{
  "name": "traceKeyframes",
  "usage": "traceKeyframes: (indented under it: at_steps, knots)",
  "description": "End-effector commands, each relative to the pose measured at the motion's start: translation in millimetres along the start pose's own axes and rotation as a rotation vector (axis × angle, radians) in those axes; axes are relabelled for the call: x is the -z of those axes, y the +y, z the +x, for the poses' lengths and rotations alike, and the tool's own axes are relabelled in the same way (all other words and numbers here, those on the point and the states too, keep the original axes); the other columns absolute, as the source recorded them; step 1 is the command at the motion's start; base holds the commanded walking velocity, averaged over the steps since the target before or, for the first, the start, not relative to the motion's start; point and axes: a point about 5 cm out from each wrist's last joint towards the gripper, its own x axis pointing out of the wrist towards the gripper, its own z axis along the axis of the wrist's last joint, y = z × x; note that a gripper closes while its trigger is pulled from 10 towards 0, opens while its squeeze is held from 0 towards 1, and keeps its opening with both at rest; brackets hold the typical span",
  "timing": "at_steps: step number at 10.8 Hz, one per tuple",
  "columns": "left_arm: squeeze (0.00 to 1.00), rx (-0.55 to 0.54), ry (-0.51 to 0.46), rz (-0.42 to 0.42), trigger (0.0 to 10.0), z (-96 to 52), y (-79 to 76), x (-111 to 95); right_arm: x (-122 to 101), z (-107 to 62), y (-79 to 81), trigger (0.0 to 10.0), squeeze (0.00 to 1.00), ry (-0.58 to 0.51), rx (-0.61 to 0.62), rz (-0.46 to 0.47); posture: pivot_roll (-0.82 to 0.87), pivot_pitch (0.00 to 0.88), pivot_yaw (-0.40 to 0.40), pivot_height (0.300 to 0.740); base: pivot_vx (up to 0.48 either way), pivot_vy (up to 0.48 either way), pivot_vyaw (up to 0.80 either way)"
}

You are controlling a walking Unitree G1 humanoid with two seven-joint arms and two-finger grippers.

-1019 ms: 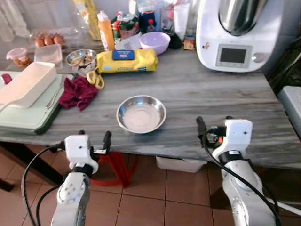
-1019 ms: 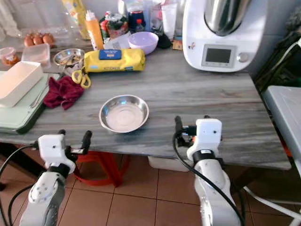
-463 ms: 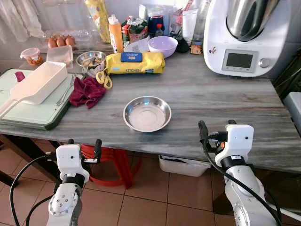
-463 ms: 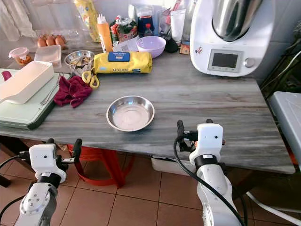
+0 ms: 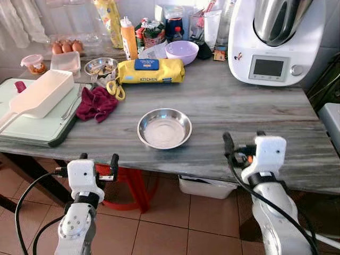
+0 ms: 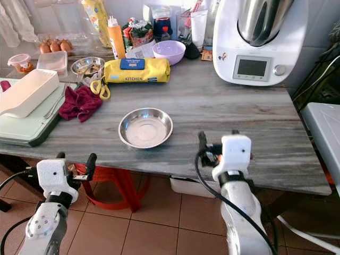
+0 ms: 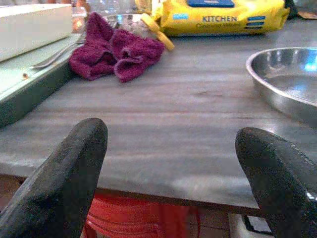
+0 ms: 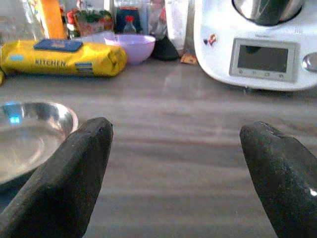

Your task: Setting the table

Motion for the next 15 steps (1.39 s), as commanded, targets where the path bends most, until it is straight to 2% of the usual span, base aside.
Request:
traceKeyframes:
  at_steps: [1,3,10,15]
  knots:
    - [0.00,0.005,0.003,0.003,10.0,1.3,-1.6,-1.6,2.1,0.9,1.0,10.0,0.00,0.011,-0.008,0.009,-0.03,0.077,0.052,0.740,0.000,0.000,-0.77]
    - [0.00,0.003,0.006,0.003,10.0,1.0,-1.8,-1.5,1.7,2.2,1.5,10.0,0.00,0.011,-0.009,0.009,-0.02,0.078,0.050,0.740,0.000,0.000,-0.77]
    - [0.00,0.000,0.030,0.037,10.0,4.6,-5.3,0.0,1.4,4.8,2.8,10.0,0.00,0.007,-0.015,0.016,-0.03,0.081,0.050,0.740,0.000,0.000,0.00]
    - [0.00,0.002,0.039,0.042,10.0,5.2,-2.4,-0.6,2.5,4.5,2.7,10.0,0.00,0.014,-0.011,0.021,-0.03,0.086,0.050,0.740,-0.267,0.000,0.00]
